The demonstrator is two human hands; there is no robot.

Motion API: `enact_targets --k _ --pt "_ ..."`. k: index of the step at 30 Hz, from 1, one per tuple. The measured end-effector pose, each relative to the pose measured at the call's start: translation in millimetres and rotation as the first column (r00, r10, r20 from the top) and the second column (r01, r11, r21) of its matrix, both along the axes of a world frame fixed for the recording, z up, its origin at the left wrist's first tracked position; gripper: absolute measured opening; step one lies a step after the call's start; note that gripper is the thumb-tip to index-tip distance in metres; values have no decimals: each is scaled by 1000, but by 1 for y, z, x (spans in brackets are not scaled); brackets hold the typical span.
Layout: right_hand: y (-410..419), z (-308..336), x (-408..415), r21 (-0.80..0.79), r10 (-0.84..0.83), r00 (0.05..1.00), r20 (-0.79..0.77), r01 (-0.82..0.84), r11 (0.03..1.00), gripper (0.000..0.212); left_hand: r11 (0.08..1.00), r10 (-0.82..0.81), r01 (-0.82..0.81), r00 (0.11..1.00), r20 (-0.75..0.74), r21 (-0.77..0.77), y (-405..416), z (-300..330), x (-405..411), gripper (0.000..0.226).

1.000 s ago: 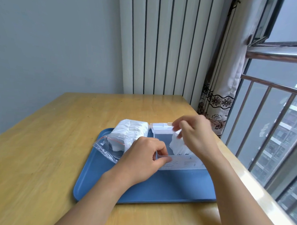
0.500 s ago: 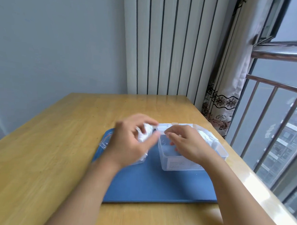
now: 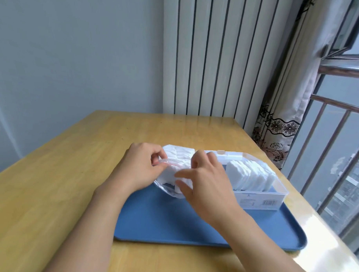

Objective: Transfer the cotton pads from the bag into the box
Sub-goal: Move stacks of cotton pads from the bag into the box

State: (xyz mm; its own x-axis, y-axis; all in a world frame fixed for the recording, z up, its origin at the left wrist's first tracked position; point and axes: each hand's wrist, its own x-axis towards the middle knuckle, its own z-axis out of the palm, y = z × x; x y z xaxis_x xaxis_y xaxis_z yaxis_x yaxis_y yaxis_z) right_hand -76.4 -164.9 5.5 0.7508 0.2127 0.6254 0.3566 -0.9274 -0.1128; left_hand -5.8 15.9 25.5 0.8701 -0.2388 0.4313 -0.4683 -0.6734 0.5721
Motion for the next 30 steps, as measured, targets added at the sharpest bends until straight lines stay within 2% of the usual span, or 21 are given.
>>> enact_targets --k 2,4,10,13,16,21,25,30 --pt "-5 1 5 44 -103 992 68 100 994 15 999 -25 26 1000 16 -31 -4 1 -2 11" --pt "-8 2 8 49 -132 990 46 129 990 26 997 -47 48 999 27 -63 -8 3 -5 11" --pt "-13 8 2 140 -1 1000 -7 2 990 42 987 -67 72 997 35 -147 -11 3 -6 16" --pt "-14 7 6 89 -77 997 2 76 993 55 983 -90 92 996 17 -156 -12 3 -7 18" --pt "-13 5 9 29 -140 990 -27 141 990 50 975 -136 132 991 -10 -177 -16 3 -10 21" --pt "-13 6 12 35 -173 985 -23 174 984 45 939 -196 168 979 -64 -298 -22 3 -11 26" --pt "-13 3 14 -23 -195 980 -31 194 981 50 919 -232 196 970 -67 -342 -26 3 -13 23" --pt "-11 5 16 -151 -267 963 -45 258 954 33 908 -265 219 960 -85 -357 -27 3 -13 24"
